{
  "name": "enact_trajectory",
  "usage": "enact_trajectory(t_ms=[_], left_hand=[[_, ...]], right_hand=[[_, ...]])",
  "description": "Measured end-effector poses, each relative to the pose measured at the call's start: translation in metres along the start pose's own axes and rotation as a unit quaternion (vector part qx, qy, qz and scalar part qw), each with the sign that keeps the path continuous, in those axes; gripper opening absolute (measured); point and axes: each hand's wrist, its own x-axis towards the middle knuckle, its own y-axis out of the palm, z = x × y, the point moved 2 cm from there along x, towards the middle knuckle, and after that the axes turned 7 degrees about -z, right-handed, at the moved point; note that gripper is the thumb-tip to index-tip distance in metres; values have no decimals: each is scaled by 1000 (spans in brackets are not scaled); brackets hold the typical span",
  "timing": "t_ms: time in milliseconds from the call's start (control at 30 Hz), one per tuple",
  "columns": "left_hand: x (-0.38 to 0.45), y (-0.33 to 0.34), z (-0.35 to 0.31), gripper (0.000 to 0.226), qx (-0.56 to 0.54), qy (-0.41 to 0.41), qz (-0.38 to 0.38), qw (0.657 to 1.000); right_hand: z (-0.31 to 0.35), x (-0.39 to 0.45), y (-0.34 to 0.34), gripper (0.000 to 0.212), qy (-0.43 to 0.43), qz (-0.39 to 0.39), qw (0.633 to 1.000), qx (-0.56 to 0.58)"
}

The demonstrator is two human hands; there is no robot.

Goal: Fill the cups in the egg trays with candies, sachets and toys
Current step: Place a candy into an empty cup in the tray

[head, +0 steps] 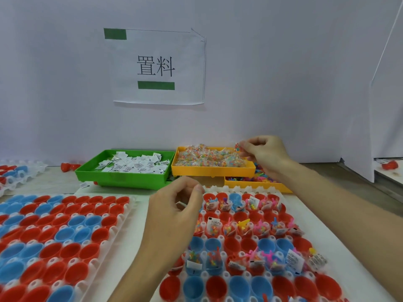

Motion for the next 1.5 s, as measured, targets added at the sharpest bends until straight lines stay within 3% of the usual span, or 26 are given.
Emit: enact_trajectory(t_ms=[233,300,433,600,1000,1233,1333,1500], left_hand=[[2,35,-29,4,28,1,59,998],[0,39,-27,11,23,-26,60,998],[-10,42,-22,14,-72,-82,57,992],[-19,37,-15,15,-171,-80,90,978],[-21,31,-10,38,-153,-15,80,985],[-20,30,-11,36,-180,-20,69,981],[-21,28,-11,34,-164,-8,59,985],[-23,26,-12,29,-93,46,40,994]], right_hand=[[19,-85,-39,11,-27,129,990,49],[23,-103,-42,11,-42,146,987,43],[24,-129,-41,9,-62,154,985,44],[19,-146,-43,8,-80,166,982,42],[15,-157,-41,13,-79,163,980,85],[11,-156,-40,18,-44,178,974,132],[10,-156,-38,20,-16,207,965,158],[7,-156,-36,19,-23,185,973,135]])
